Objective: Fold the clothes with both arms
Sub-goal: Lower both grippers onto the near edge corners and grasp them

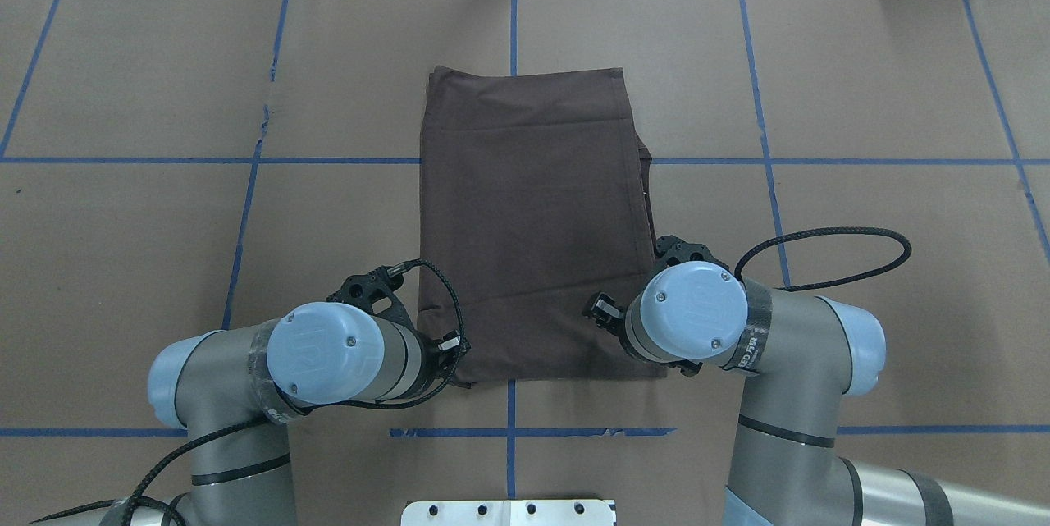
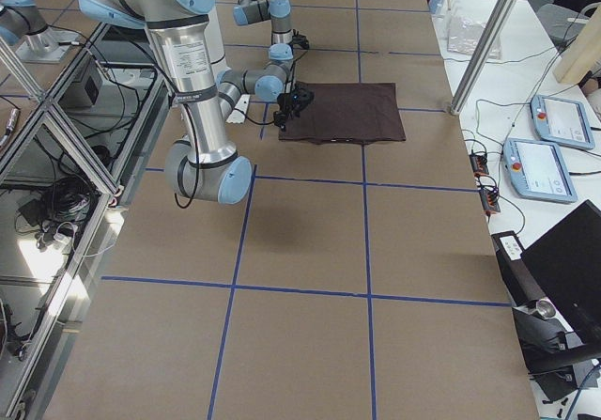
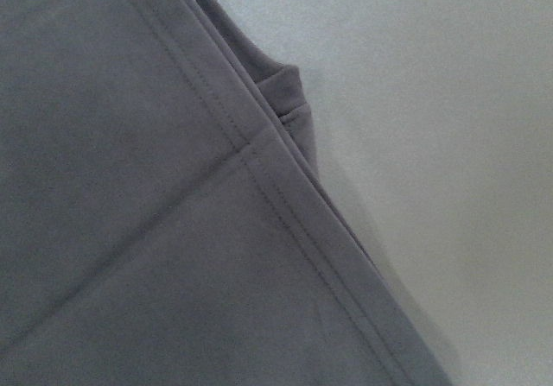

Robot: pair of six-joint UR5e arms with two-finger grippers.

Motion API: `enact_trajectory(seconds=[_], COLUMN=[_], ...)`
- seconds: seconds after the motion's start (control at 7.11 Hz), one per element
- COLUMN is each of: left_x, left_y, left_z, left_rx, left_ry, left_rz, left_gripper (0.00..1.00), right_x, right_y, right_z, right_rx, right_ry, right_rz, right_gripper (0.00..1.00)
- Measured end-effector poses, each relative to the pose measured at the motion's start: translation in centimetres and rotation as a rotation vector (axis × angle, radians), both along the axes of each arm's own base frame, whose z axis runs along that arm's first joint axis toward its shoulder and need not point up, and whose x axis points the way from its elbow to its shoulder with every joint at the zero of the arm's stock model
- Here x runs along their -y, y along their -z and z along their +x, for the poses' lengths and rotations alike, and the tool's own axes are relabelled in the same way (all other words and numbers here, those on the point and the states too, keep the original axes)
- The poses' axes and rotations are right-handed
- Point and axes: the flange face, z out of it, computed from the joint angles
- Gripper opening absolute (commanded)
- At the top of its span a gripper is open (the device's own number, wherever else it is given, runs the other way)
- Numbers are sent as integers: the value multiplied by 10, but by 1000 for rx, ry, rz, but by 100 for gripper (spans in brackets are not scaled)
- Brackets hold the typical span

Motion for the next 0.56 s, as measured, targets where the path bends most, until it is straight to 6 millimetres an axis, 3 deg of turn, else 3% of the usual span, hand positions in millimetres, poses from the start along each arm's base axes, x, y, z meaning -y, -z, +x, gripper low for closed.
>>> enact_trajectory(seconds=[0.56], left_x=[5], left_y=[1], left_z=[-3], left_rx=[-2], left_ry=[9], left_rz=[0], left_gripper=[0], right_x=[-7], right_y=[-18], right_z=[-11], right_rx=[-33], right_ry=[16], right_rz=[-7], right_gripper=[100])
